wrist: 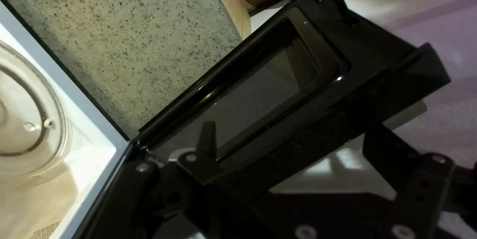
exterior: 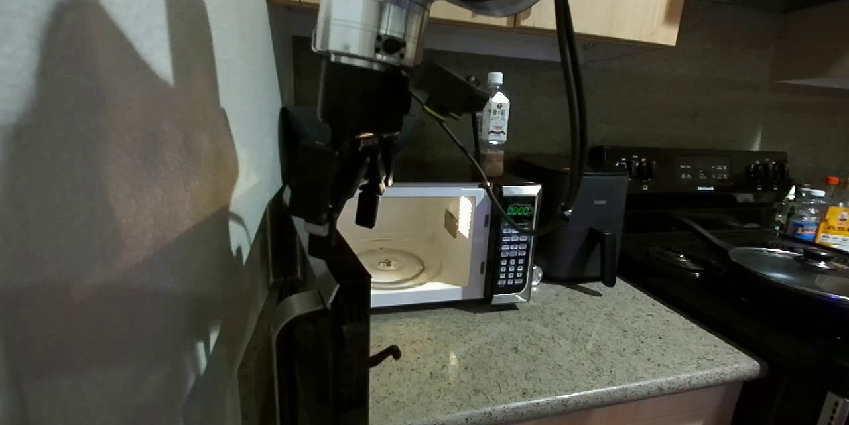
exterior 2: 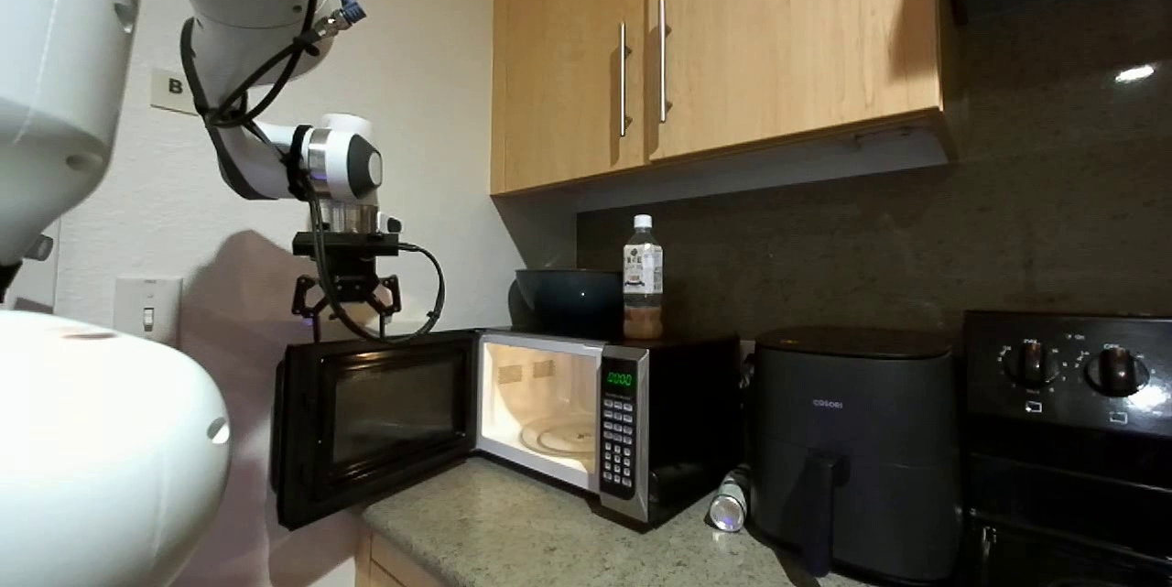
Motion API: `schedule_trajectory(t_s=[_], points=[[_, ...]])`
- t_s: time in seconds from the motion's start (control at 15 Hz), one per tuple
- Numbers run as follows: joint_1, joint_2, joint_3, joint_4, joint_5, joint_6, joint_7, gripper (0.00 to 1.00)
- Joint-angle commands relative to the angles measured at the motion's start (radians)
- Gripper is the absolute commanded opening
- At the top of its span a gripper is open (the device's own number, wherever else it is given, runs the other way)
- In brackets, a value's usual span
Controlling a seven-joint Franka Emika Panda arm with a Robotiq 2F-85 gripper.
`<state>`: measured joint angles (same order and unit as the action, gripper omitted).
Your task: Close the microwave door
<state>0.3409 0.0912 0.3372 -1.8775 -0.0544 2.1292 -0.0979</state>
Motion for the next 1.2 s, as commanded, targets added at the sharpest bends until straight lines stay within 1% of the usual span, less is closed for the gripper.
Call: schedule_trajectory(t_s=[0.0, 0.07, 0.2, 0.27, 0.4, 0.47, 0.73, 0.93, 1.13], points=[[0.002, 0.047, 0.000, 0.043, 0.039, -0.025, 0.011, 1.00], [0.002, 0.053, -0.001, 0.049, 0.038, -0.026, 0.017, 1.00], [0.009, 0.056, -0.009, 0.054, -0.011, -0.023, 0.075, 1.00], [0.010, 0.056, -0.010, 0.056, -0.016, -0.023, 0.095, 1.00], [0.004, 0.056, -0.001, 0.067, 0.045, -0.038, 0.060, 1.00], [-0.001, 0.056, 0.007, 0.072, 0.098, -0.038, 0.015, 1.00], [-0.008, 0.065, 0.021, 0.080, 0.247, -0.014, -0.064, 1.00], [-0.009, 0.080, 0.015, 0.086, 0.294, -0.024, -0.048, 1.00], [-0.007, 0.089, 0.002, 0.081, 0.274, -0.023, 0.001, 1.00]])
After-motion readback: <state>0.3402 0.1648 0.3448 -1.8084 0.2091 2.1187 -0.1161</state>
